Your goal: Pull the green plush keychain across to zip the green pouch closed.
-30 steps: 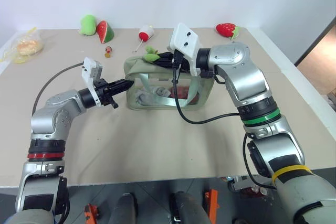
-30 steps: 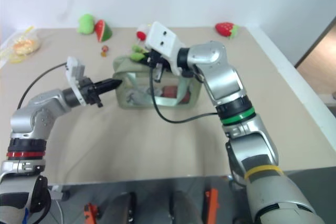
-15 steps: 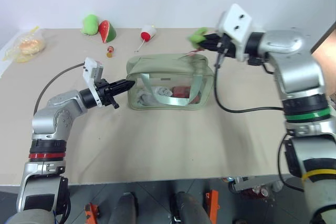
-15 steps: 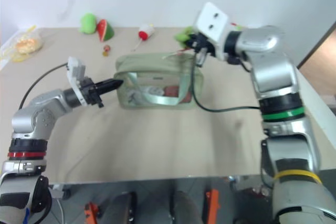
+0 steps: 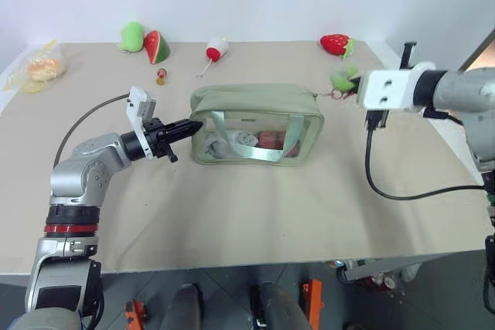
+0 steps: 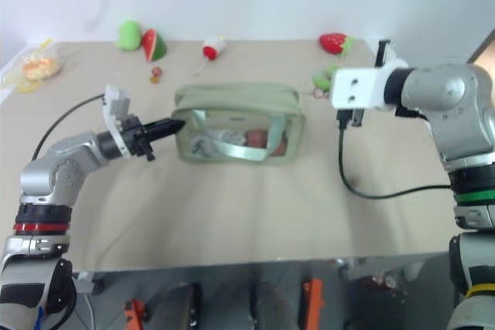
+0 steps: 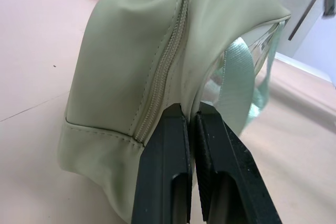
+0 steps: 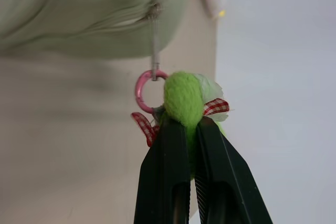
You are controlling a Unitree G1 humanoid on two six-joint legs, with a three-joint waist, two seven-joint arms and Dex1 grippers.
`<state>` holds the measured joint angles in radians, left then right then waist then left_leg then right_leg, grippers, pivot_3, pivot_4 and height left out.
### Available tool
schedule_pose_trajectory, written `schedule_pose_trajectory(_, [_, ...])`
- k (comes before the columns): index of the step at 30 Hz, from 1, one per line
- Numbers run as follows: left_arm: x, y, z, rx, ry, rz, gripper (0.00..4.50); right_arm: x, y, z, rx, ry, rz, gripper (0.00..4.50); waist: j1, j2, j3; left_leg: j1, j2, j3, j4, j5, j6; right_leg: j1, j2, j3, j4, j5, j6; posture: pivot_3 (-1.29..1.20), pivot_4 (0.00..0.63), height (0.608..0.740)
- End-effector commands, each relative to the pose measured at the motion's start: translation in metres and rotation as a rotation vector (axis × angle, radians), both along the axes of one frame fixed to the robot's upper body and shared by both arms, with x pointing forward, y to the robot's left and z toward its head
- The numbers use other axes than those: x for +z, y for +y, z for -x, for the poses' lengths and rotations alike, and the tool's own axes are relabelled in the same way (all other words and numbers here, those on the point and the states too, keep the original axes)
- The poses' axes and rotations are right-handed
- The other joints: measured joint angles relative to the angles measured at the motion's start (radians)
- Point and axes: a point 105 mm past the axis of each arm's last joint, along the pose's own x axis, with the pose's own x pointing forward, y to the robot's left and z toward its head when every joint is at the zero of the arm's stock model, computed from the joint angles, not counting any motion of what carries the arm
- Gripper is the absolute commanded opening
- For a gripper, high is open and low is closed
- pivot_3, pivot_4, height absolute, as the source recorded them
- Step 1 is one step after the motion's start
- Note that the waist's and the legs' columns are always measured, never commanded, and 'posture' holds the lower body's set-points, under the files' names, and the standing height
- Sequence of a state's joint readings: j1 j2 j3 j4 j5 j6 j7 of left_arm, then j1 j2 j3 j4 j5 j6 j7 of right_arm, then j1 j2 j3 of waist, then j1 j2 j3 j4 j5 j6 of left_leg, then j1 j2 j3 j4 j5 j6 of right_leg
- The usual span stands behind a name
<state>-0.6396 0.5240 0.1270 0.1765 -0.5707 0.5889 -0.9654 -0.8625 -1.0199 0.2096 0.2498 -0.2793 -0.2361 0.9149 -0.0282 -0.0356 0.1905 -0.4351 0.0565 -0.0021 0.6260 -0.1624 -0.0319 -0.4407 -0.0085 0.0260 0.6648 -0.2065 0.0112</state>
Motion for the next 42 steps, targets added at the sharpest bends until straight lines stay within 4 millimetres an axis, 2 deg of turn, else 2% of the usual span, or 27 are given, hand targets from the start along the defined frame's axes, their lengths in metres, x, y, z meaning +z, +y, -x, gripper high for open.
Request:
schedule_pose_trajectory(1, [0.011, 0.006, 0.001, 0.017, -0.033, -0.001, 0.00, -0.015, -0.001, -0.003, -0.005, -0.029, 0.058, 0.03, 0.000, 0.000, 0.000, 0.000, 0.000, 0.000, 0.000, 0.000, 0.000, 0.000, 0.000, 0.000, 0.000, 0.000, 0.000, 0.00, 0.150, 0.740])
schedule_pose_trajectory(9, [0.011, 0.007, 0.002, 0.015, -0.028, -0.001, 0.00, -0.091, 0.024, -0.011, 0.087, 0.030, 0.144, 0.03, -0.002, 0.000, 0.000, 0.002, 0.000, 0.001, 0.000, 0.000, 0.000, 0.001, 0.000, 0.001, 0.000, 0.000, 0.000, 0.00, 0.150, 0.740])
schedule_pose_trajectory(13, [0.012, 0.006, 0.002, 0.014, -0.027, 0.002, 0.00, -0.122, 0.028, -0.013, 0.118, 0.077, 0.191, 0.03, -0.003, -0.001, 0.000, 0.002, 0.000, 0.001, 0.000, 0.000, 0.000, 0.002, 0.000, 0.002, 0.000, 0.000, 0.000, 0.00, 0.150, 0.740])
schedule_pose_trajectory(16, [0.011, 0.006, 0.002, 0.017, -0.024, 0.008, 0.00, -0.148, 0.021, -0.012, 0.115, 0.137, 0.229, 0.03, -0.005, -0.001, -0.001, 0.005, 0.000, 0.002, 0.000, 0.000, 0.000, 0.004, 0.000, 0.002, 0.000, 0.000, 0.000, 0.00, 0.150, 0.740])
schedule_pose_trajectory(18, [0.011, 0.006, 0.002, 0.019, -0.023, 0.009, 0.00, -0.155, 0.018, -0.013, 0.106, 0.155, 0.220, 0.03, -0.006, -0.004, -0.002, 0.008, 0.000, 0.002, 0.000, 0.000, 0.000, 0.007, 0.000, 0.002, 0.000, 0.000, -0.001, 0.00, 0.150, 0.740])
schedule_pose_trajectory(21, [0.010, 0.008, 0.001, 0.042, -0.028, -0.006, 0.00, -0.145, 0.014, -0.017, 0.047, 0.154, 0.095, 0.03, -0.011, -0.004, -0.002, 0.013, 0.000, 0.002, 0.000, 0.000, 0.000, 0.013, 0.000, 0.002, 0.000, -0.003, -0.005, 0.00, 0.150, 0.740])
schedule_pose_trajectory(22, [0.010, 0.010, 0.001, 0.048, -0.022, 0.006, 0.00, -0.131, 0.010, -0.022, -0.008, 0.144, -0.027, 0.03, -0.012, -0.004, -0.002, 0.015, 0.000, 0.002, 0.000, 0.000, 0.000, 0.015, 0.000, 0.002, 0.000, -0.003, -0.005, 0.00, 0.150, 0.740])
schedule_pose_trajectory(24, [0.013, 0.013, 0.001, 0.055, -0.021, 0.034, 0.00, -0.108, 0.002, -0.027, -0.093, 0.161, -0.263, 0.69, -0.014, -0.004, -0.002, 0.015, 0.000, 0.001, 0.000, 0.000, 0.000, 0.016, 0.000, 0.002, 0.000, -0.002, -0.005, 0.00, 0.150, 0.740])
schedule_pose_trajectory(25, [0.014, 0.015, 0.001, 0.063, -0.019, 0.044, 0.73, -0.100, -0.001, -0.026, -0.112, 0.184, -0.360, 0.95, -0.015, -0.004, -0.002, 0.015, 0.000, 0.001, 0.000, 0.000, 0.000, 0.016, 0.000, 0.002, 0.000, -0.002, -0.004, 0.00, 0.150, 0.740])
schedule_pose_trajectory(27, [0.021, 0.018, 0.001, 0.057, -0.013, 0.089, 1.08, -0.088, -0.005, -0.022, -0.119, 0.220, -0.486, 1.17, -0.016, -0.004, -0.002, 0.015, 0.000, 0.001, 0.000, 0.000, 0.000, 0.016, 0.000, 0.003, 0.000, 0.000, -0.002, 0.00, 0.150, 0.740])
schedule_pose_trajectory(28, [0.024, 0.018, 0.002, 0.054, -0.014, 0.101, 1.52, -0.082, -0.006, -0.020, -0.123, 0.227, -0.539, 1.41, -0.016, -0.004, -0.002, 0.015, 0.000, 0.001, 0.000, 0.000, 0.000, 0.015, 0.000, 0.003, 0.000, 0.000, -0.001, 0.00, 0.150, 0.740])
schedule_pose_trajectory(31, [0.028, 0.020, 0.002, 0.062, -0.019, 0.102, 2.29, -0.063, -0.012, -0.018, -0.136, 0.235, -0.687, 2.03, -0.017, -0.004, -0.002, 0.015, 0.000, 0.001, -0.001, 0.000, 0.000, 0.015, 0.000, 0.003, 0.000, 0.000, 0.000, 0.00, 0.150, 0.740])
schedule_pose_trajectory(34, [0.028, 0.027, 0.005, 0.073, -0.016, 0.077, 3.38, -0.045, -0.021, -0.013, -0.138, 0.276, -0.856, 3.12, -0.017, -0.004, -0.002, 0.014, 0.000, 0.001, -0.001, 0.000, 0.000, 0.015, 0.000, 0.002, 0.000, 0.000, 0.000, 0.00, 0.150, 0.740])
schedule_pose_trajectory(38, [0.024, 0.044, 0.024, 0.060, -0.023, 0.026, 3.38, -0.009, -0.034, 0.006, -0.060, 0.314, -1.085, 3.12, -0.020, -0.003, -0.001, 0.015, 0.000, 0.002, -0.003, 0.000, 0.000, 0.014, 0.000, 0.003, 0.000, 0.000, 0.000, 0.00, 0.150, 0.740])
schedule_pose_trajectory(42, [0.011, 0.063, 0.026, 0.119, 0.001, -0.022, 3.38, 0.013, -0.042, 0.021, -0.004, 0.331, -1.230, 3.12, -0.017, -0.003, -0.001, 0.015, 0.000, 0.001, -0.006, 0.000, 0.000, 0.013, 0.000, 0.002, 0.000, -0.002, -0.002, 0.00, 0.150, 0.740])
